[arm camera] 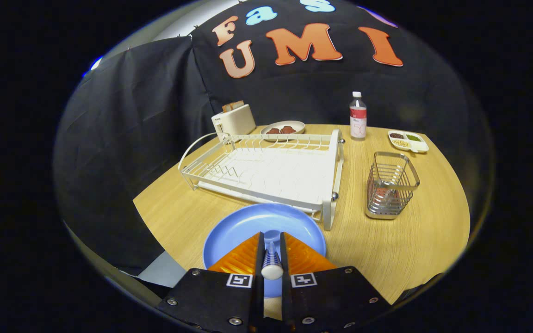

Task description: Take the plate from the dish rack, then take the spoon from the basket and place it into the plate.

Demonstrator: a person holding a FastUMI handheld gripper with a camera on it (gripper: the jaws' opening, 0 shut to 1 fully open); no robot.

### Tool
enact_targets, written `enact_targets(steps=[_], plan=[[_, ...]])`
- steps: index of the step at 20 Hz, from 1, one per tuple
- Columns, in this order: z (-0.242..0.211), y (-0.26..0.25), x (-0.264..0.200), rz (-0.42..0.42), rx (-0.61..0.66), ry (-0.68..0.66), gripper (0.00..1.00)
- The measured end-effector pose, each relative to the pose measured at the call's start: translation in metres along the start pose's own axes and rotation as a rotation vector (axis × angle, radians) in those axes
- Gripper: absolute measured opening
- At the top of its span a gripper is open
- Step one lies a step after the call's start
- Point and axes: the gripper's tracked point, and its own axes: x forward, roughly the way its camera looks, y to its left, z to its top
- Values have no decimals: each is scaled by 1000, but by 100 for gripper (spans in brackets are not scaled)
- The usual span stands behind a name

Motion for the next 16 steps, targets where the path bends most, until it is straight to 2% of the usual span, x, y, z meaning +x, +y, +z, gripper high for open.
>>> enact_targets(steps=[6,9,12,14,16], plan=[[-45,-10,5,-54,-52,99,16],[-59,-10,8,-54,-49,147,17],[-54,-10,6,-63,-37,161,18],[-34,-7,0,-60,-28,130,21],[-14,-7,-7,-62,-18,94,32]])
